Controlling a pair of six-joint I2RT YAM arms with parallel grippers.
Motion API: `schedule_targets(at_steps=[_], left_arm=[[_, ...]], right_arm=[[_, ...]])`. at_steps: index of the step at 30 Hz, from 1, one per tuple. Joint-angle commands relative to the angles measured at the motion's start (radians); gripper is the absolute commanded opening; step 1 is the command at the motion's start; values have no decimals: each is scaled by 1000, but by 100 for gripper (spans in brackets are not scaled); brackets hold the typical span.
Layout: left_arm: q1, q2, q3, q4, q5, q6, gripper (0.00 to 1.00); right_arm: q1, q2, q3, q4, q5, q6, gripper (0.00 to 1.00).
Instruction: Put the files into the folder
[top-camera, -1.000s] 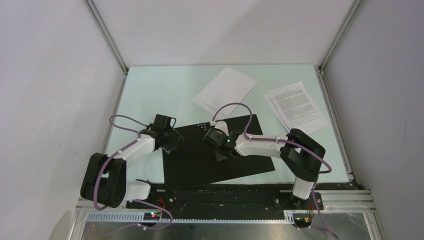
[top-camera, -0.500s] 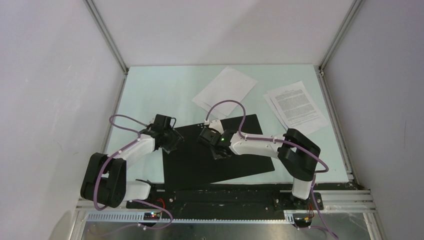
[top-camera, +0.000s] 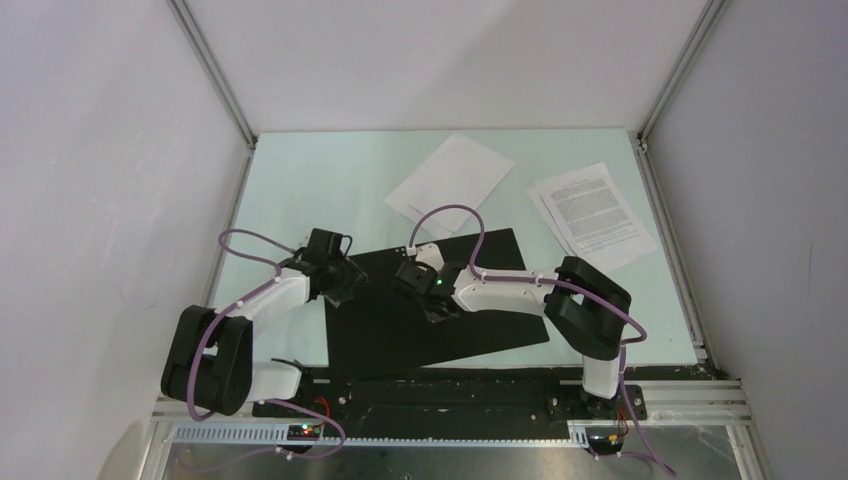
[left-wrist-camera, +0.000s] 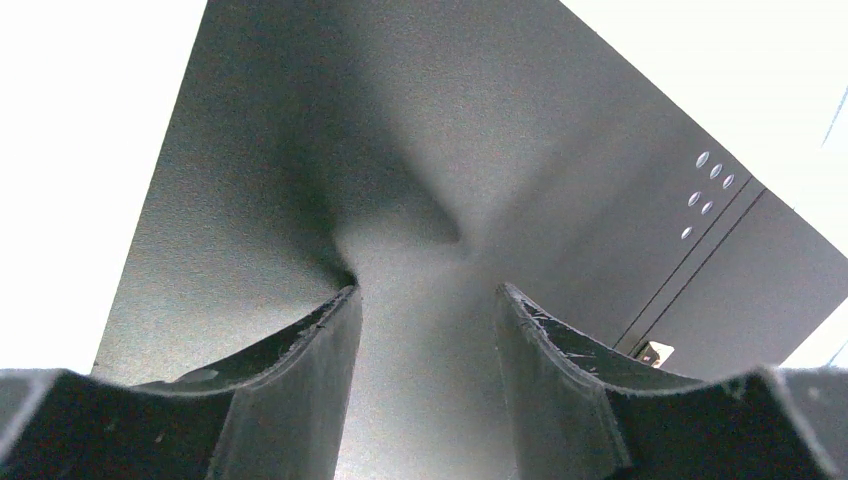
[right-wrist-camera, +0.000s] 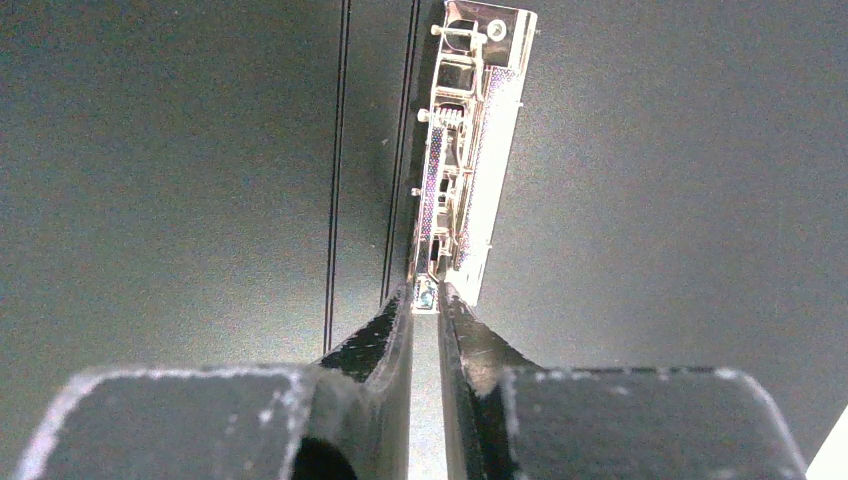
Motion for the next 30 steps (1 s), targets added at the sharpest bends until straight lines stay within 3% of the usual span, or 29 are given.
schedule_targets(at_steps=[1,5,9,30], left_arm=[[16,39,-27,-96,-88,47,59],[15,42,-26,-96,-87,46,59],[16,39,-28,-96,-89,46,59],[19,52,-21,-97,-85,40,59]], right_arm=[[10,19,31,-19,41,-3,15],[17,36,48,-40,54,0,11],[15,55,48,-57,61,14,0],[-17,63,-77,-67,47,60,0]])
